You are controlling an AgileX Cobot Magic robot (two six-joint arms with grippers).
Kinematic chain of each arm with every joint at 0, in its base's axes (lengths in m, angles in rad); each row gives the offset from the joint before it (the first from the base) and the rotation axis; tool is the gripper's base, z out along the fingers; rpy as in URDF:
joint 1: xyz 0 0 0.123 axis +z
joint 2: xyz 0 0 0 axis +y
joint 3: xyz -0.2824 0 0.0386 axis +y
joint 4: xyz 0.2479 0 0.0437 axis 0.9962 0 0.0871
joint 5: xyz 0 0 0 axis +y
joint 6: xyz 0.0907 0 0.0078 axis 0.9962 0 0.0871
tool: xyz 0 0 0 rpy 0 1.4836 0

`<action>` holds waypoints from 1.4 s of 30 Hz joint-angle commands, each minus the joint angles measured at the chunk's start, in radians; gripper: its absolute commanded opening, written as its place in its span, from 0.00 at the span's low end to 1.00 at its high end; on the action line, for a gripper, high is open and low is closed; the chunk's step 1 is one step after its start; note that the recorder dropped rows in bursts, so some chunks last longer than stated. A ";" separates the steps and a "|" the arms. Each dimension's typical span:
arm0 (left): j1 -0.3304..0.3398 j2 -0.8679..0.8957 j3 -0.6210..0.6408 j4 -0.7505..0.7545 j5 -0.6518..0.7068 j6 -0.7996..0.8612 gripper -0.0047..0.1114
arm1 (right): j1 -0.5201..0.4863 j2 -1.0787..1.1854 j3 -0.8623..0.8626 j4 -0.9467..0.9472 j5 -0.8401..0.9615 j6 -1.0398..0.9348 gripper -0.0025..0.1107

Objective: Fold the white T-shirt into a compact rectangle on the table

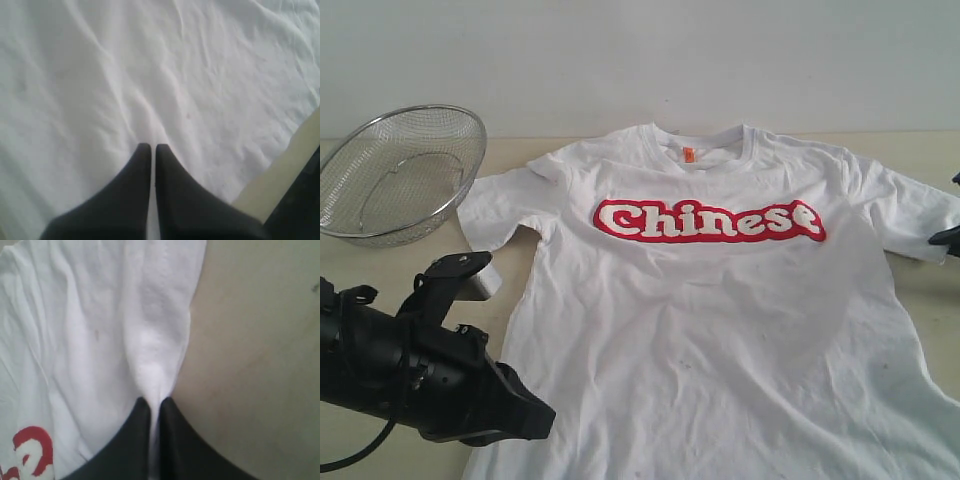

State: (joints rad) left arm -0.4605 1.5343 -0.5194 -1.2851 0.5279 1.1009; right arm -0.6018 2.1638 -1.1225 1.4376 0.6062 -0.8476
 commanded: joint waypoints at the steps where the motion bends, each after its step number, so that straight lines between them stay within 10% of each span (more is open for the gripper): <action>1: -0.004 -0.008 -0.004 -0.011 -0.009 0.006 0.08 | -0.005 0.013 -0.019 -0.060 -0.029 -0.034 0.02; 13: -0.004 -0.008 -0.004 -0.011 -0.009 0.014 0.08 | 0.011 -0.038 -0.116 -0.053 0.106 -0.023 0.02; 29: -0.004 -0.008 -0.004 -0.011 -0.005 0.014 0.08 | 0.417 -0.038 -0.264 -0.037 0.009 0.002 0.02; 42: -0.004 -0.008 -0.004 -0.011 0.001 0.014 0.08 | 0.443 -0.038 -0.264 -0.310 -0.020 0.157 0.02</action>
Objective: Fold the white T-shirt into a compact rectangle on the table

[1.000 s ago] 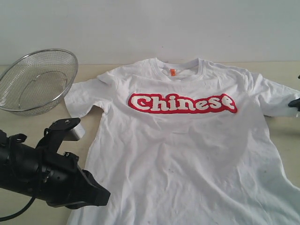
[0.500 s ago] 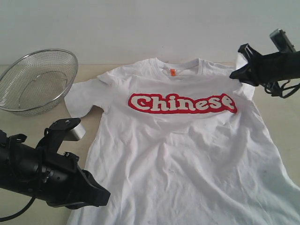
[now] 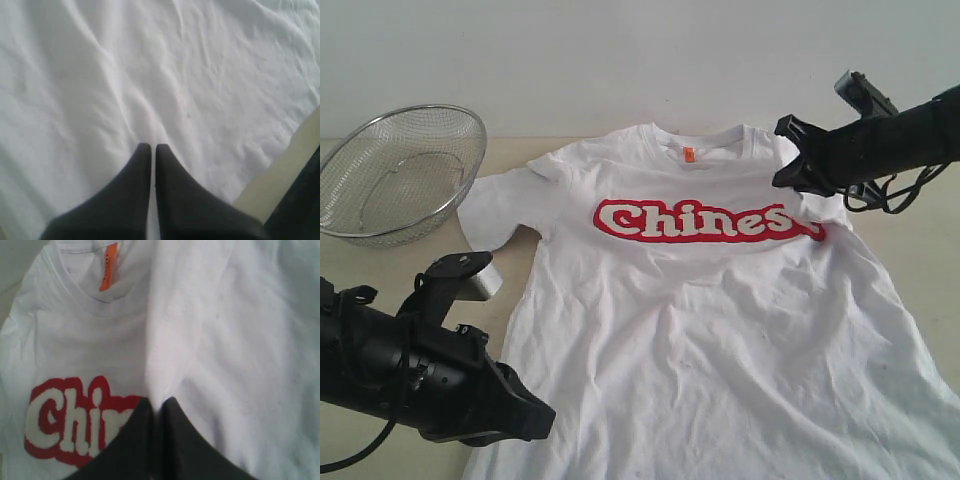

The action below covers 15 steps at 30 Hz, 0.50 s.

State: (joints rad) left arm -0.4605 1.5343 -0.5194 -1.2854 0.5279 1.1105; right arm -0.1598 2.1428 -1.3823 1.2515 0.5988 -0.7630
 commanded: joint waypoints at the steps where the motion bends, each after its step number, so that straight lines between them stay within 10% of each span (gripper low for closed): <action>1: -0.004 -0.008 -0.004 -0.011 0.001 0.004 0.08 | 0.001 -0.017 -0.004 -0.153 -0.013 0.088 0.02; 15: -0.004 -0.008 -0.004 -0.023 0.001 0.004 0.08 | 0.001 -0.017 -0.004 -0.203 0.003 0.092 0.02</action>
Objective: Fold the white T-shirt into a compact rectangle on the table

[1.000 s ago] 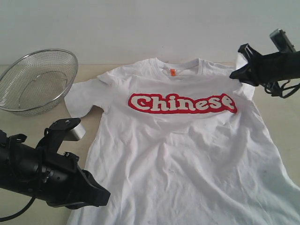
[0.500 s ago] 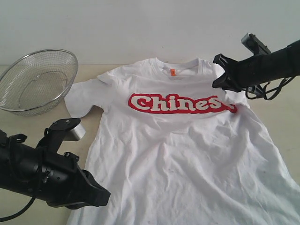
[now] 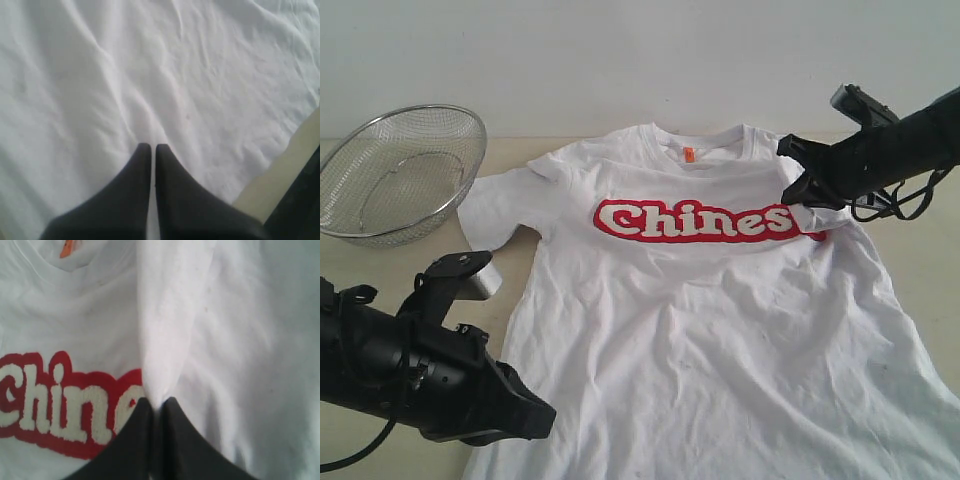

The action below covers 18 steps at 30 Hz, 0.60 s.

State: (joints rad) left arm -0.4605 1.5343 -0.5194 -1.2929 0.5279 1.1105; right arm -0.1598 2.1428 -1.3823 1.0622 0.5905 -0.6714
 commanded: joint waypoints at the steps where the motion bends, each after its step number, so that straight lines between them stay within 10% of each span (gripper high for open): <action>1: -0.004 -0.008 -0.004 -0.021 0.001 0.004 0.08 | 0.001 -0.017 -0.004 -0.014 0.011 0.000 0.02; 18: -0.004 -0.008 -0.004 -0.051 0.023 0.004 0.08 | 0.001 -0.017 -0.004 -0.032 0.089 0.021 0.04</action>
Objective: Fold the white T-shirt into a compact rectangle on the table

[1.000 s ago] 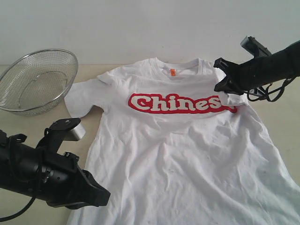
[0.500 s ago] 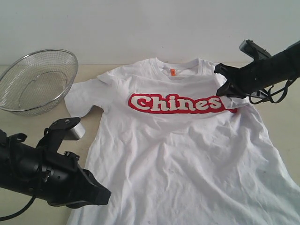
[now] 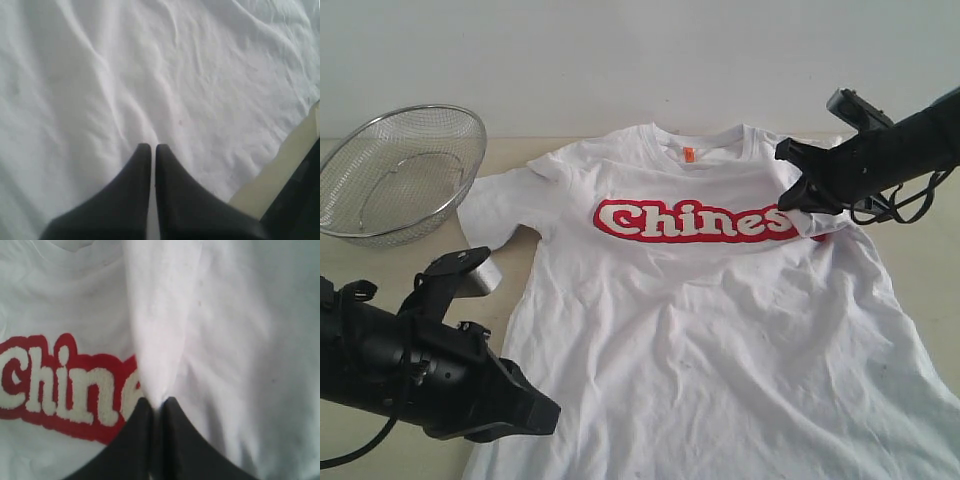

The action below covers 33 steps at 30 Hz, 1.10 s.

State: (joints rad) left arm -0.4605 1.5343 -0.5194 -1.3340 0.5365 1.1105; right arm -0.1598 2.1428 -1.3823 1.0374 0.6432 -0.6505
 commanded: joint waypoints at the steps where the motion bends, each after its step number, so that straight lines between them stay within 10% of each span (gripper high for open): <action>1: -0.004 -0.008 -0.004 -0.010 0.015 0.004 0.08 | 0.001 -0.017 -0.004 -0.007 0.041 0.007 0.08; 10: -0.004 -0.008 -0.004 -0.012 0.014 0.007 0.08 | 0.001 -0.017 -0.004 -0.007 0.044 0.020 0.52; 26: -0.004 -0.008 -0.004 -0.012 0.021 0.012 0.08 | -0.029 -0.067 -0.025 0.006 -0.072 0.058 0.50; 33: -0.004 -0.008 -0.004 -0.012 0.020 0.014 0.08 | -0.029 -0.067 -0.025 0.001 -0.161 0.062 0.12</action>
State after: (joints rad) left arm -0.4605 1.5343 -0.5194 -1.3380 0.5530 1.1182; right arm -0.1817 2.0888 -1.4023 1.0480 0.5254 -0.5903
